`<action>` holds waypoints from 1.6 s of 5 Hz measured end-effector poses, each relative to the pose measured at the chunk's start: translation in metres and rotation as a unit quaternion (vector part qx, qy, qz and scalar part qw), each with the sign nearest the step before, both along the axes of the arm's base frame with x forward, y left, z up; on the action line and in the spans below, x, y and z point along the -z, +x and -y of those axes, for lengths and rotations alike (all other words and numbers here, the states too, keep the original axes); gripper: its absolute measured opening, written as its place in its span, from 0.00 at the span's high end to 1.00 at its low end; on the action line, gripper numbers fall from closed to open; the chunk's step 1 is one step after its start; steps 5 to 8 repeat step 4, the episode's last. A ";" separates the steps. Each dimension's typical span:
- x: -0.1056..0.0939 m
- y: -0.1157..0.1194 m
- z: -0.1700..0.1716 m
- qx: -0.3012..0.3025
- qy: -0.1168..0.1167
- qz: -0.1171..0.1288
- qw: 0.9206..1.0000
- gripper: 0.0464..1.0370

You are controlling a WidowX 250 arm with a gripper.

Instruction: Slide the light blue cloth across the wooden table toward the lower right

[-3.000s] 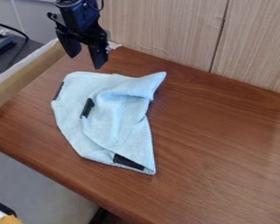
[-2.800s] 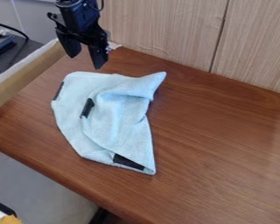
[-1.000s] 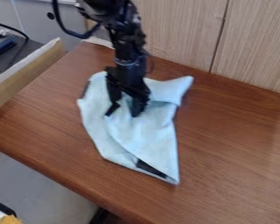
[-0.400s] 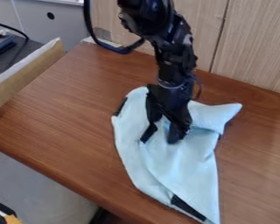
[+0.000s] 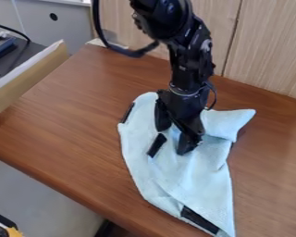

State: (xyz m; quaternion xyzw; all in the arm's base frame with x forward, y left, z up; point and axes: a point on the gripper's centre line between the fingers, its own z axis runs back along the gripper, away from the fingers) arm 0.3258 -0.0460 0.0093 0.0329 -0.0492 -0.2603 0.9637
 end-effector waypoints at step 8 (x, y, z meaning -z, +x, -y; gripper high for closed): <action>-0.070 -0.016 -0.020 0.006 -0.034 0.109 0.993 0.04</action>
